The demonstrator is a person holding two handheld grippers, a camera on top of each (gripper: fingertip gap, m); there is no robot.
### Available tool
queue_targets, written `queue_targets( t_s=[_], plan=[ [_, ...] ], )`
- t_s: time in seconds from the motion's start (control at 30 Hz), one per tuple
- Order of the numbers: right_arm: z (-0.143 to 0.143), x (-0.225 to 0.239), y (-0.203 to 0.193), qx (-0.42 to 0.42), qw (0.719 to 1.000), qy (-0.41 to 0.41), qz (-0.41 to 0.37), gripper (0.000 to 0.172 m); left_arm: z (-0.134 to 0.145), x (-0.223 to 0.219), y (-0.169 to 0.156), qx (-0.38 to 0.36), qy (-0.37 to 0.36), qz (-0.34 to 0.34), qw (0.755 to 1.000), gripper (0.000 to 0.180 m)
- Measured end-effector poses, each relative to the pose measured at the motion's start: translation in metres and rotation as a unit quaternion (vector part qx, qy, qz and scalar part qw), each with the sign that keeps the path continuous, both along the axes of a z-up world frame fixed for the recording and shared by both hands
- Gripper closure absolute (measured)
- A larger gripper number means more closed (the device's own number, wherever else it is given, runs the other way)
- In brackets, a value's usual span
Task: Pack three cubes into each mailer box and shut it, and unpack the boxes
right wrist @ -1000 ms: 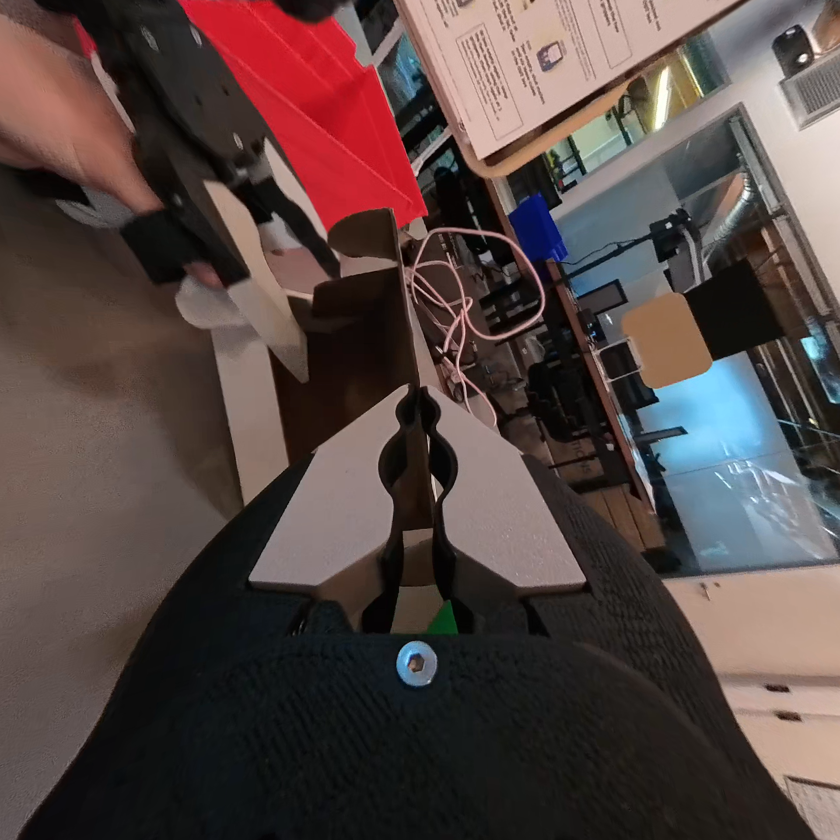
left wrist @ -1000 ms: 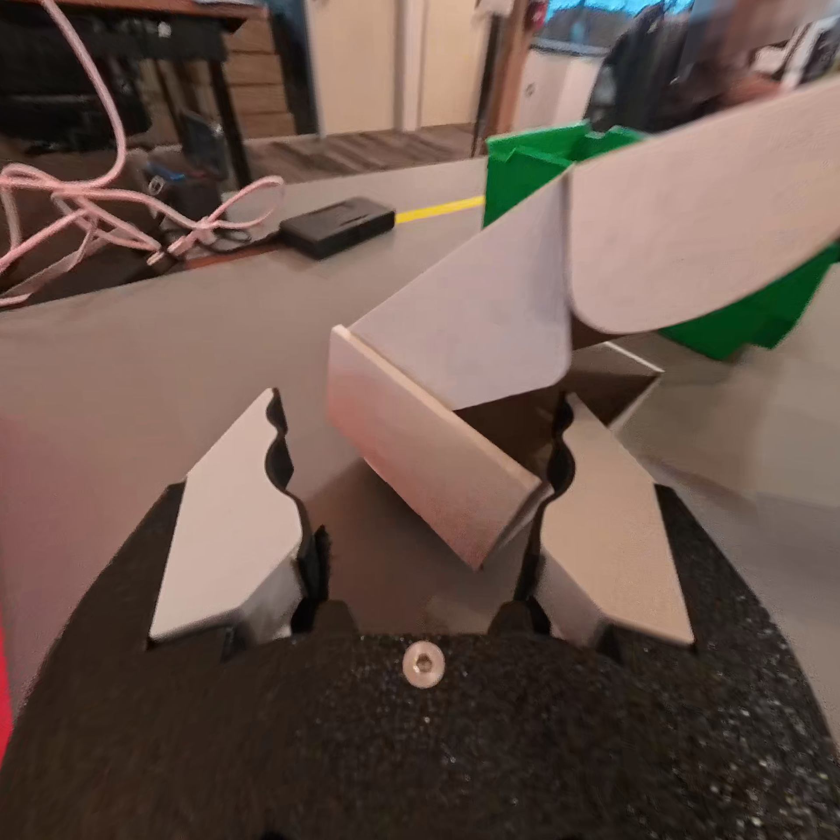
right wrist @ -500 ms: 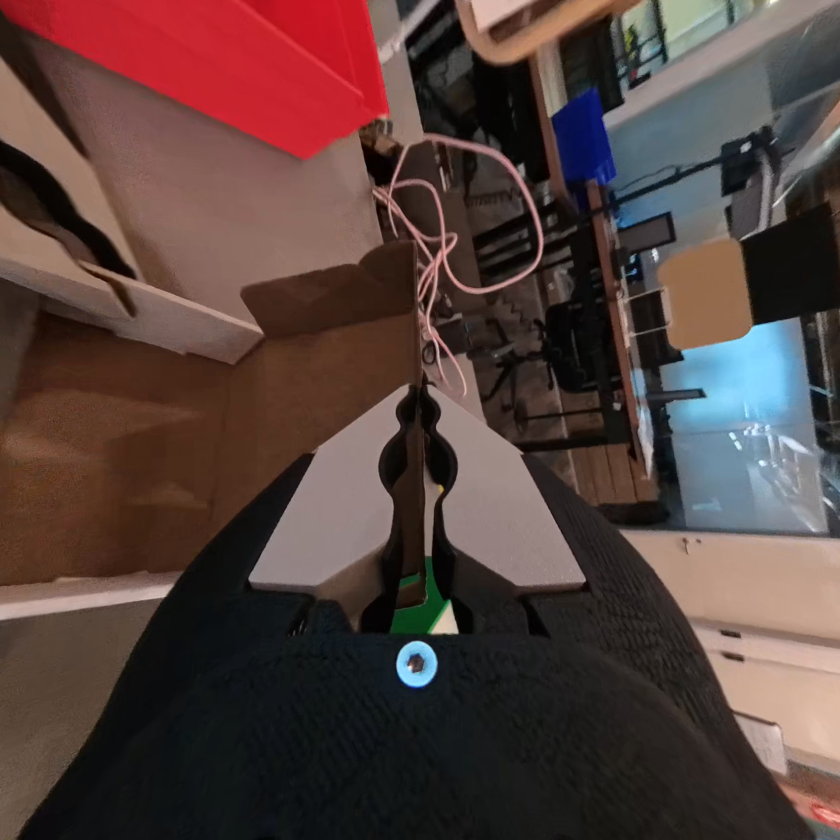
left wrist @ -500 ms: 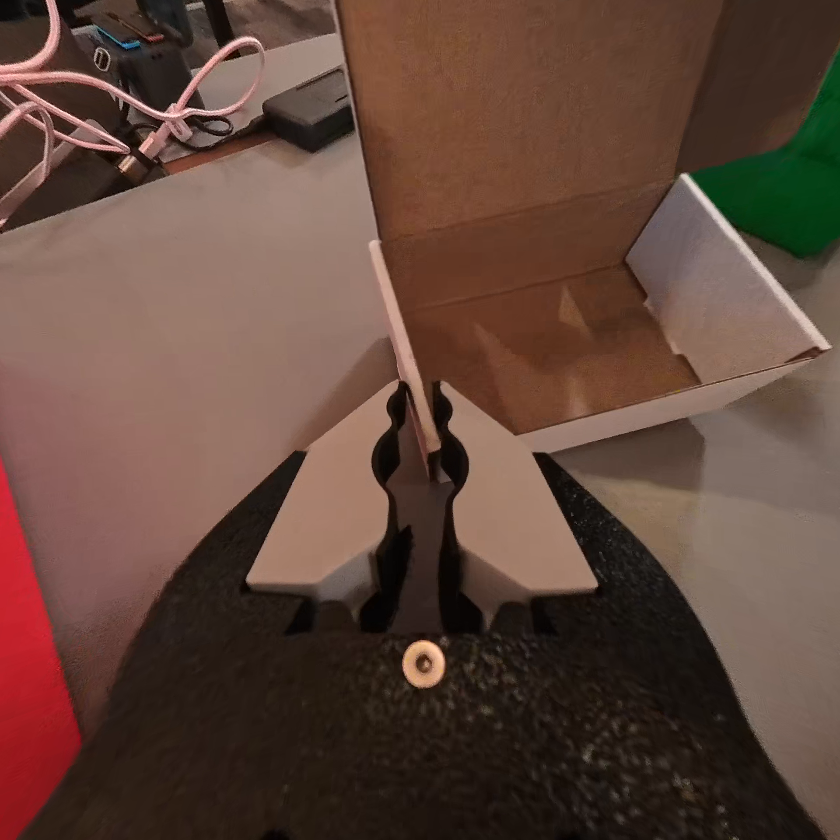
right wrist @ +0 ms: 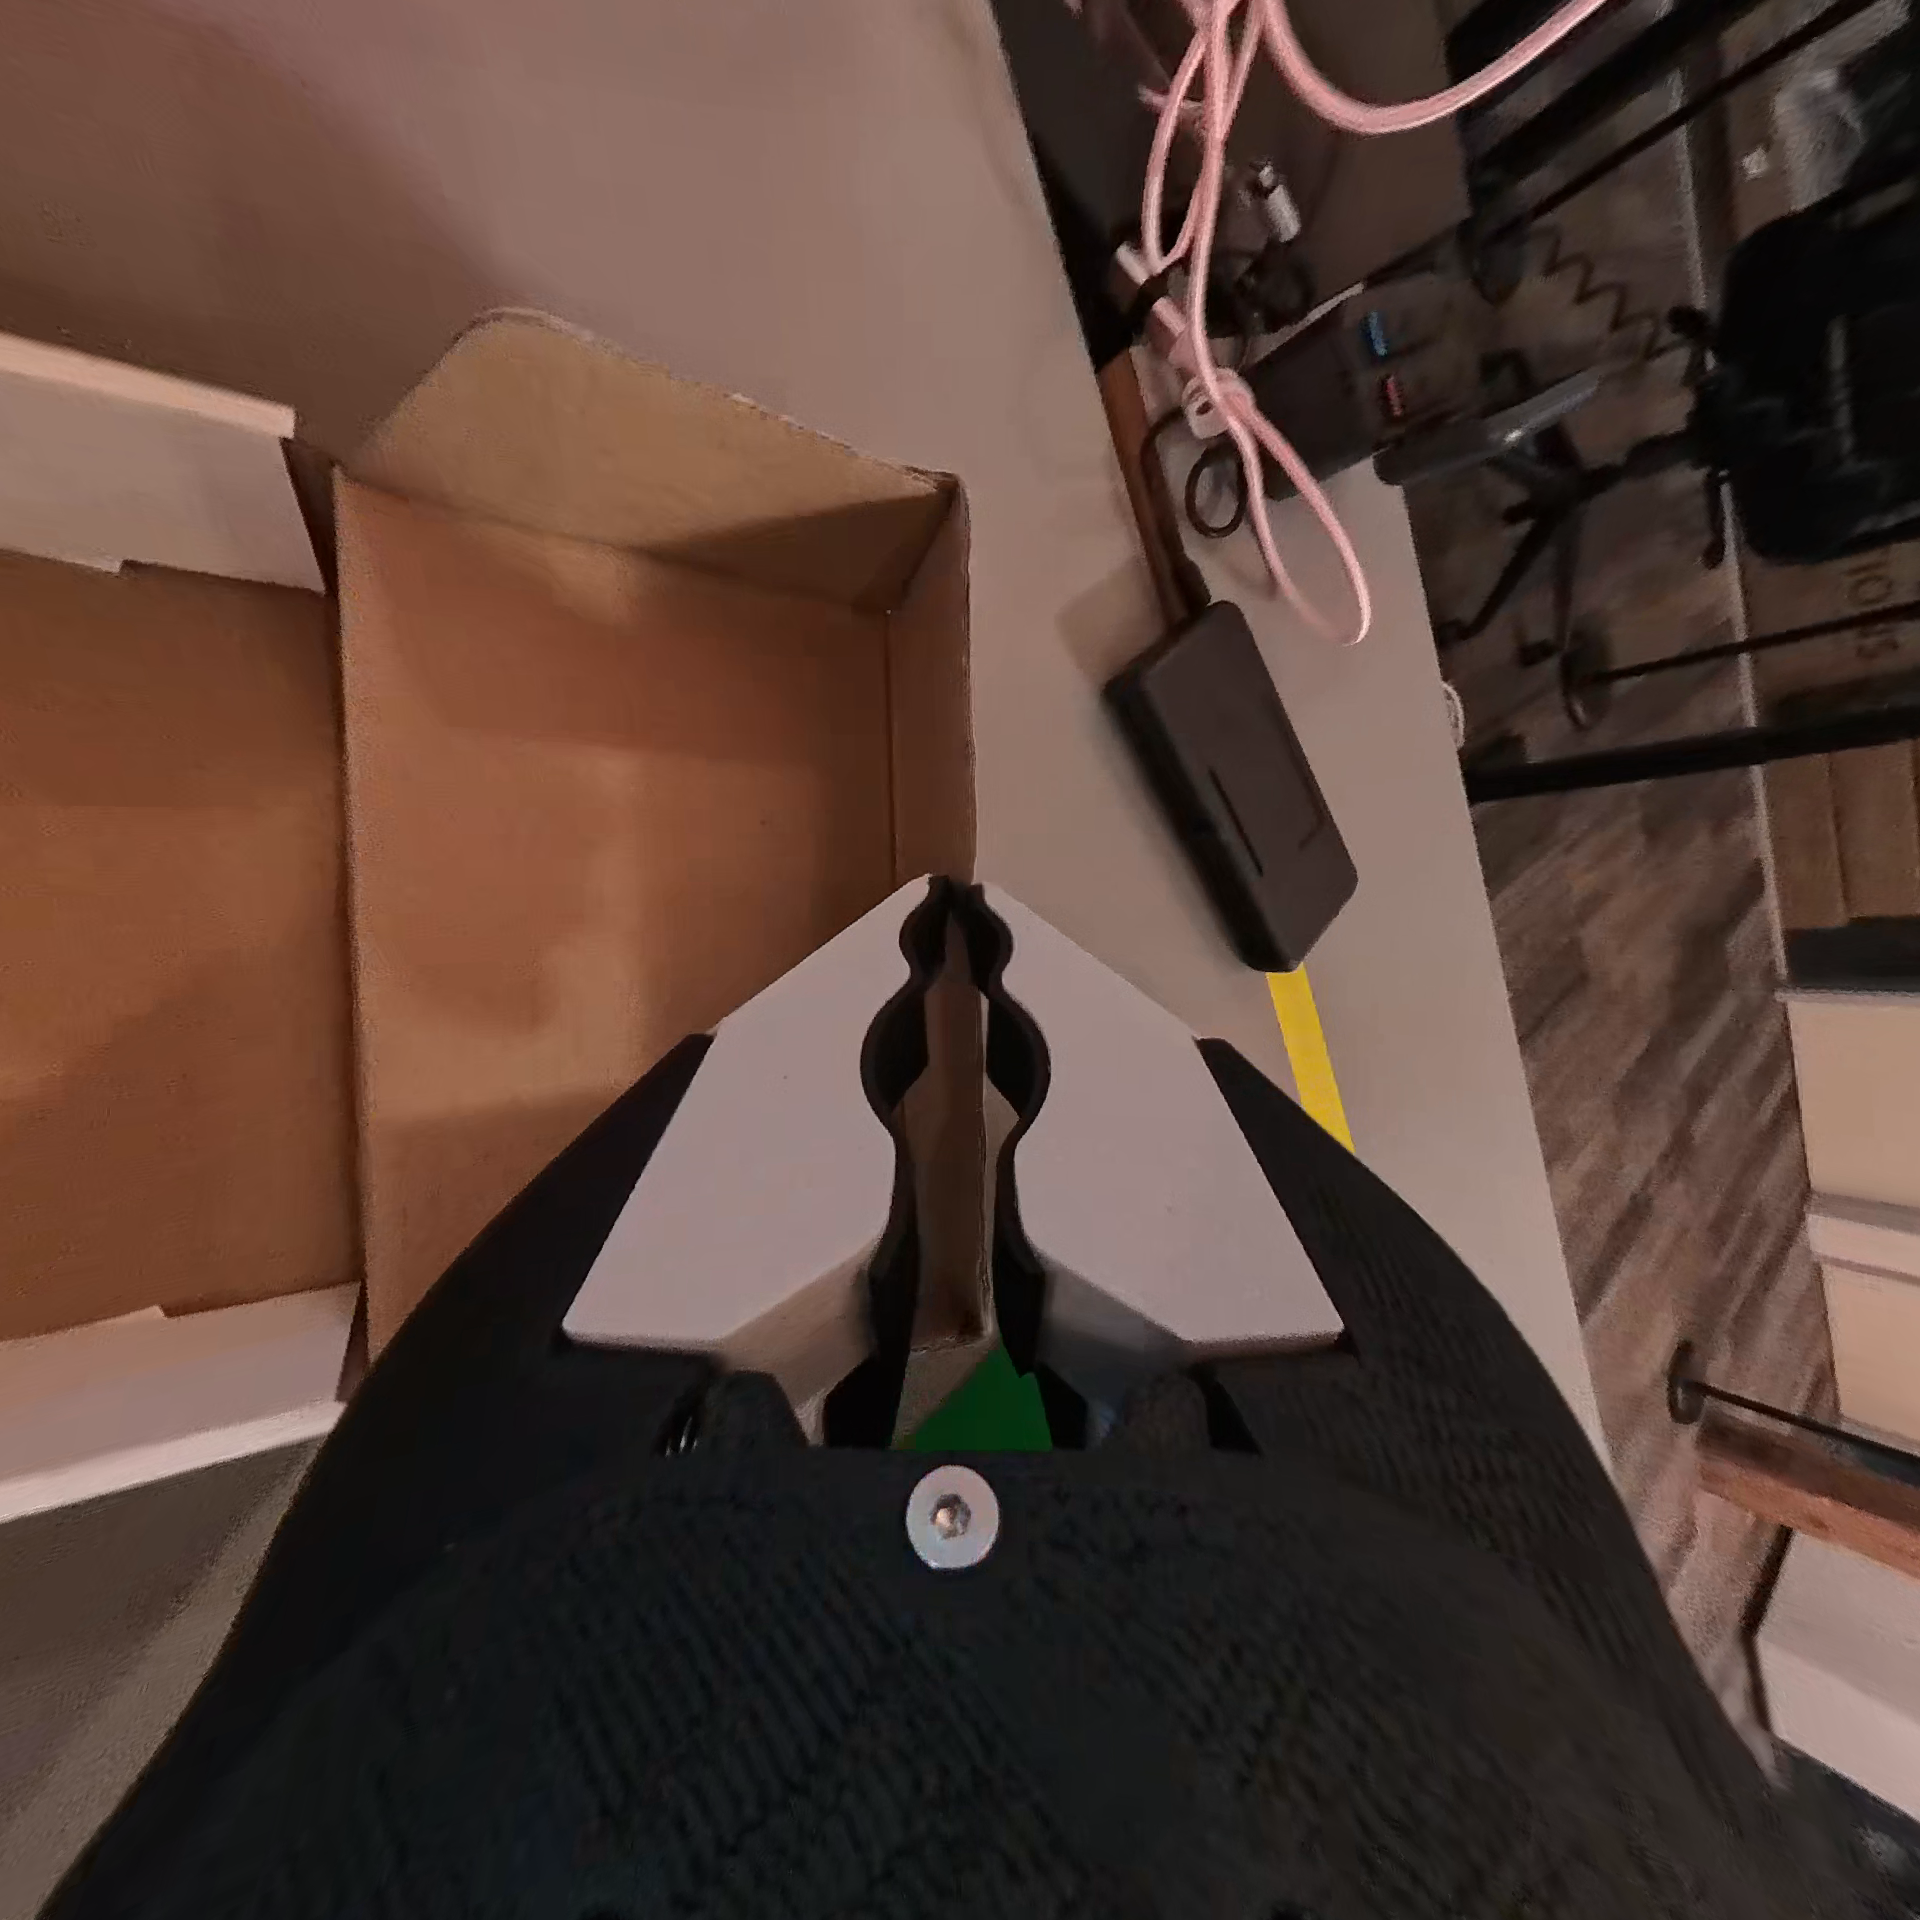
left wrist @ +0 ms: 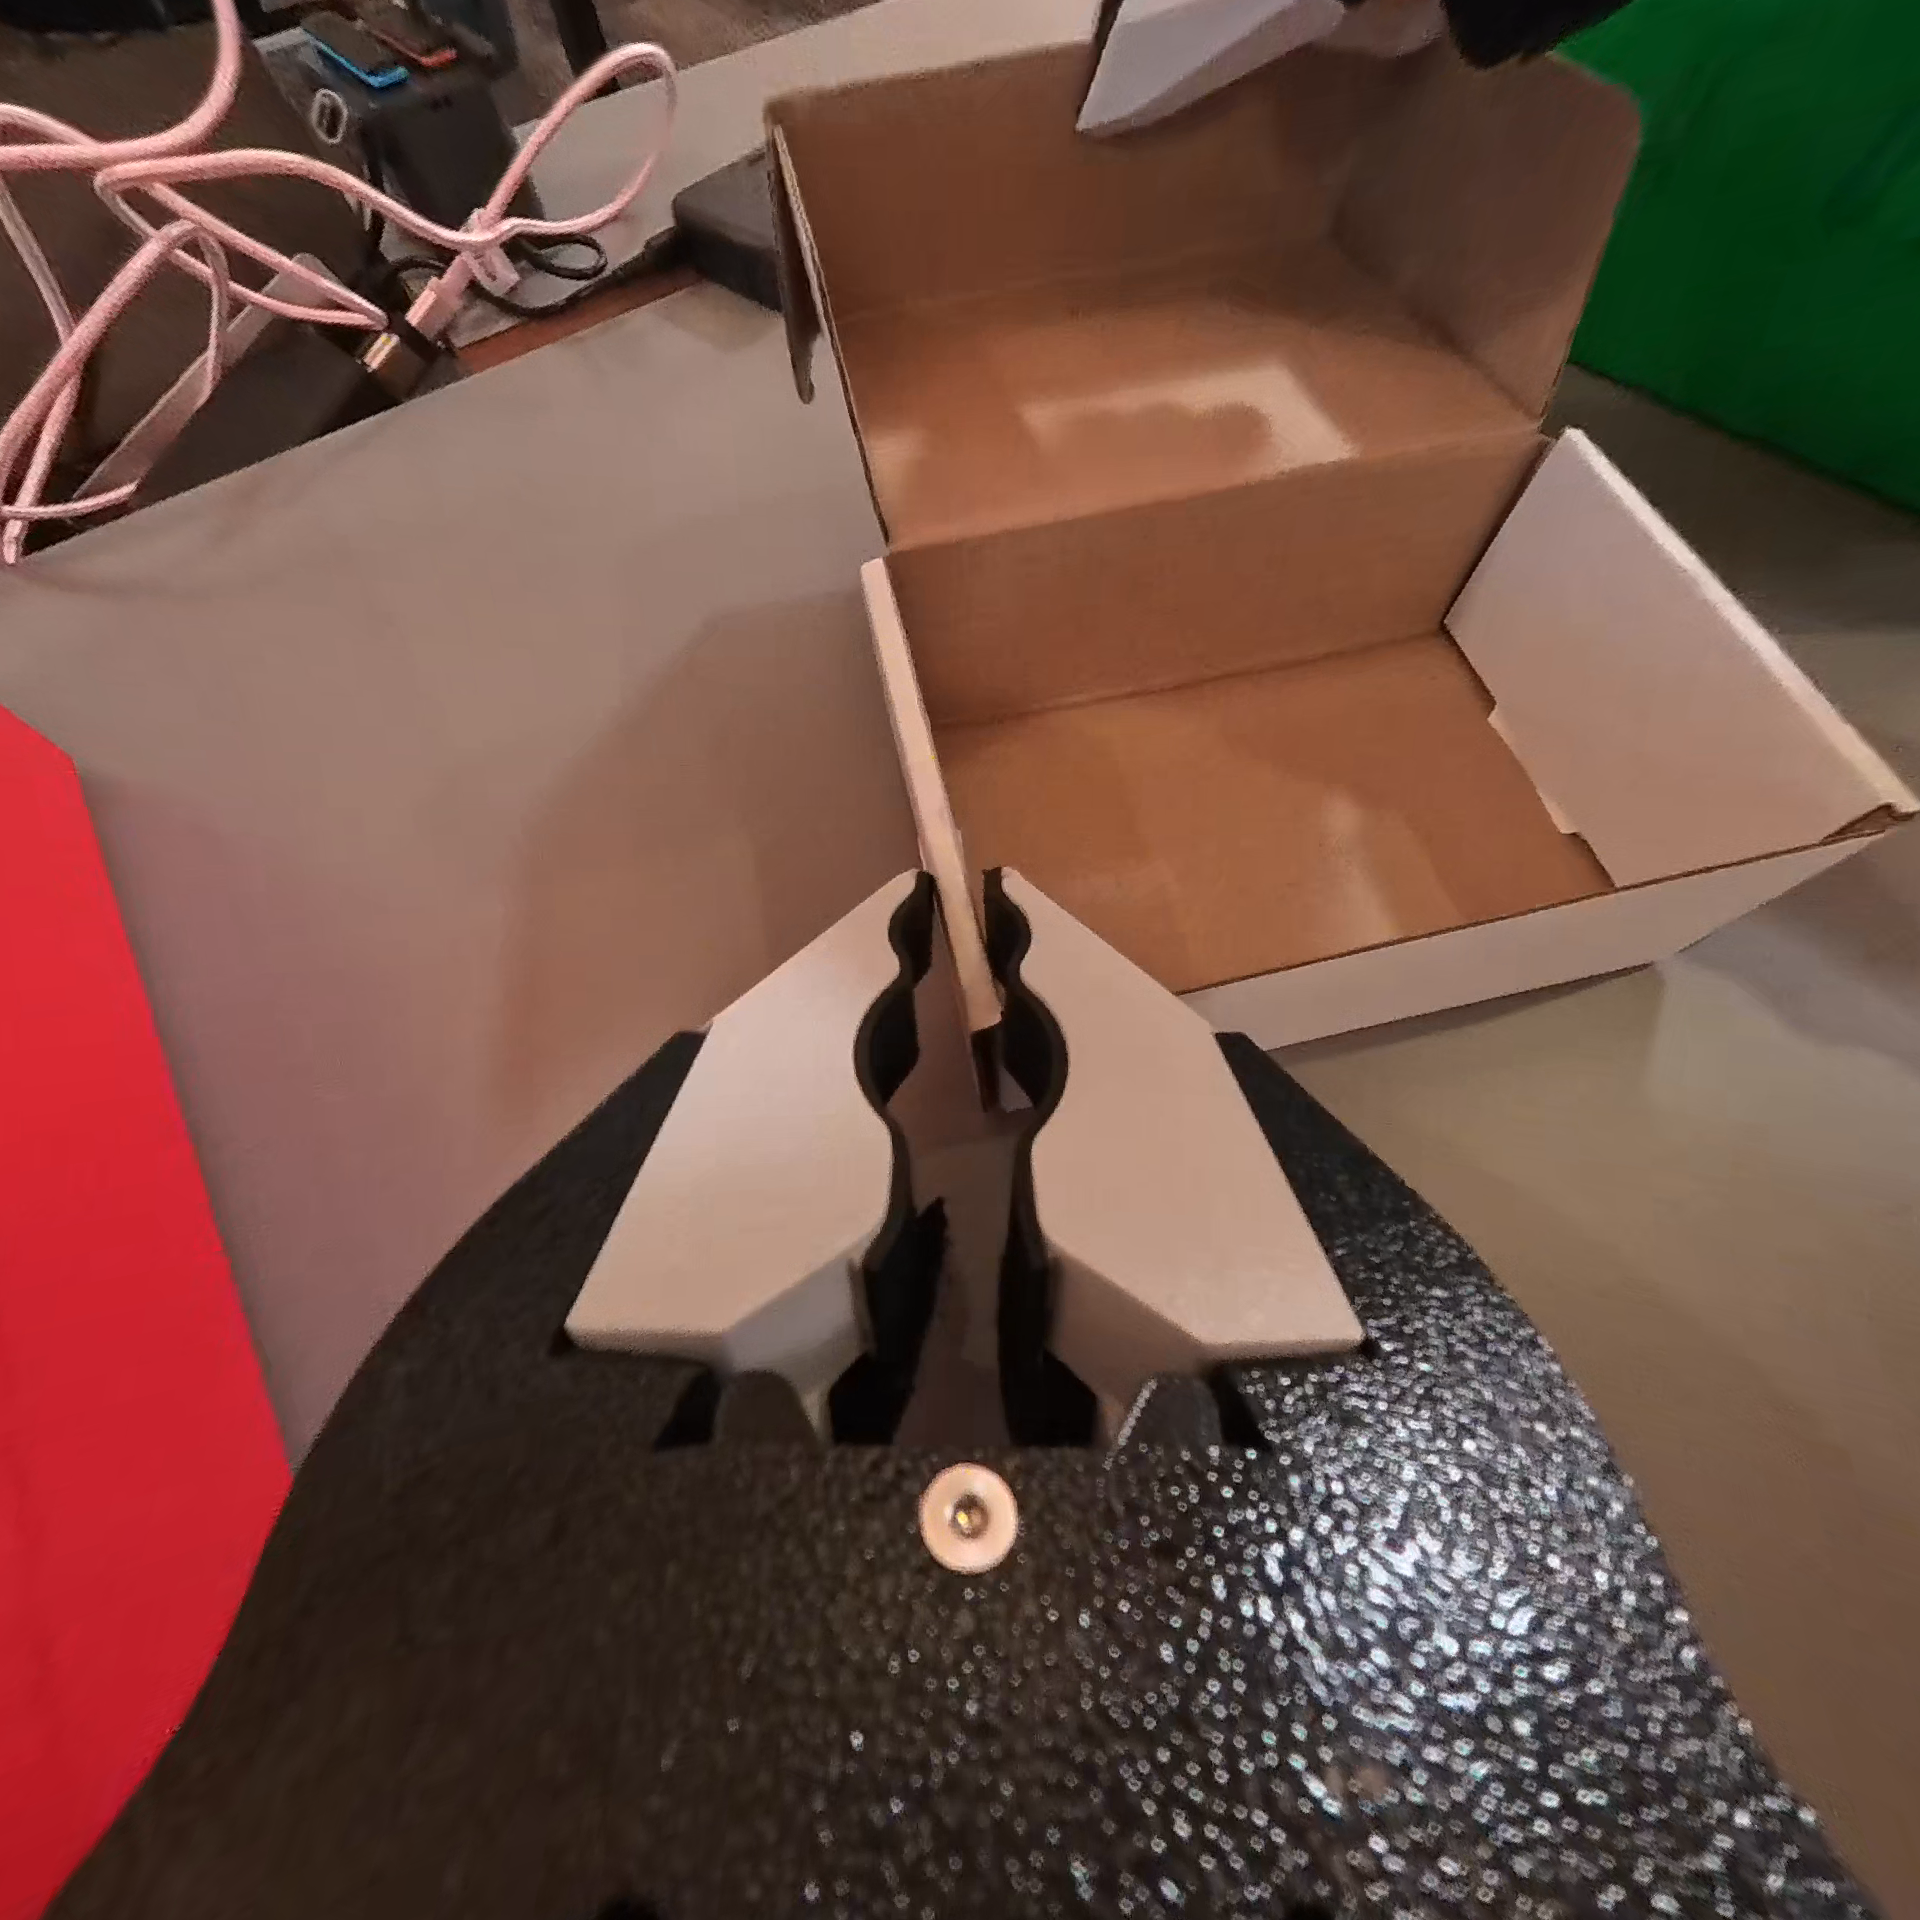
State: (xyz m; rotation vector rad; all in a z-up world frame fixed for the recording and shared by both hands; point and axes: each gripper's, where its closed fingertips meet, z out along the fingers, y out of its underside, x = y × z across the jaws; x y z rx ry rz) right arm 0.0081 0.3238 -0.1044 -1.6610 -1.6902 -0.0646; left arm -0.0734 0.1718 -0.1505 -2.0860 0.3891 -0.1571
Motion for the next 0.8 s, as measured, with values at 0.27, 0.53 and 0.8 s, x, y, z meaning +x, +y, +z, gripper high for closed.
queue_targets(
  t_s=[0.27, 0.53, 0.8],
  plan=[
    [0.109, -0.001, -0.021, 0.170, 0.962, 0.213, -0.015, 0.124, 0.001, 0.000, 0.001, 0.011, -0.003, -0.001, 1.000, 0.174],
    [0.144, 0.049, -0.102, 0.191, 0.880, 0.434, -0.038, 0.114, 0.001, -0.018, 0.006, 0.018, -0.005, 0.050, 0.999, 0.174],
    [0.010, 0.039, -0.117, -0.025, 0.910, 0.391, -0.136, 0.082, 0.002, -0.022, 0.007, 0.032, -0.007, 0.074, 0.997, 0.174]
  ],
)
